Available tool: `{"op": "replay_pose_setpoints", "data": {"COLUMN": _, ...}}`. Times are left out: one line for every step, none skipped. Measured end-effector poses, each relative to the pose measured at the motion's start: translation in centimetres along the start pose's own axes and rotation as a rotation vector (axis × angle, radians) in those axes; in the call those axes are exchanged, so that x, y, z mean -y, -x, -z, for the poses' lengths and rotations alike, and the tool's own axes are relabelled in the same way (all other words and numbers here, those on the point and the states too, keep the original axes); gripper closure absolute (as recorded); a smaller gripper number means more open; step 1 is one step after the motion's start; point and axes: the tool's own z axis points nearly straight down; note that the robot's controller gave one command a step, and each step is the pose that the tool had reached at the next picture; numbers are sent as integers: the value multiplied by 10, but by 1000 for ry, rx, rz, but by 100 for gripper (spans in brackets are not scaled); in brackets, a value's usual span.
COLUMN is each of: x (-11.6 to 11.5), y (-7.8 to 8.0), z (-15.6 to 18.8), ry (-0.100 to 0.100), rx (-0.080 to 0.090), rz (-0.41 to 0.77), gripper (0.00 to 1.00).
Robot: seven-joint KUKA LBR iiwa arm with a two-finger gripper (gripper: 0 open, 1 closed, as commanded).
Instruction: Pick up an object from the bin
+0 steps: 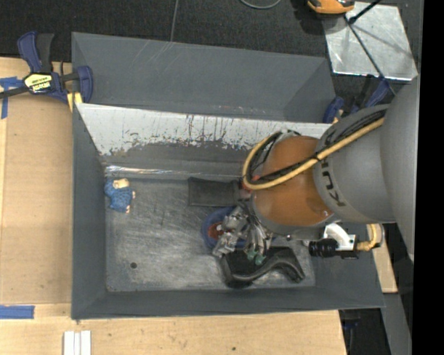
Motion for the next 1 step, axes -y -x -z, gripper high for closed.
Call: {"op": "replay_pose_setpoints", "data": {"x": -5, "y": 9, "z": 158, "ry": -15, "rx": -24, "rz": -44, "gripper": 100}}
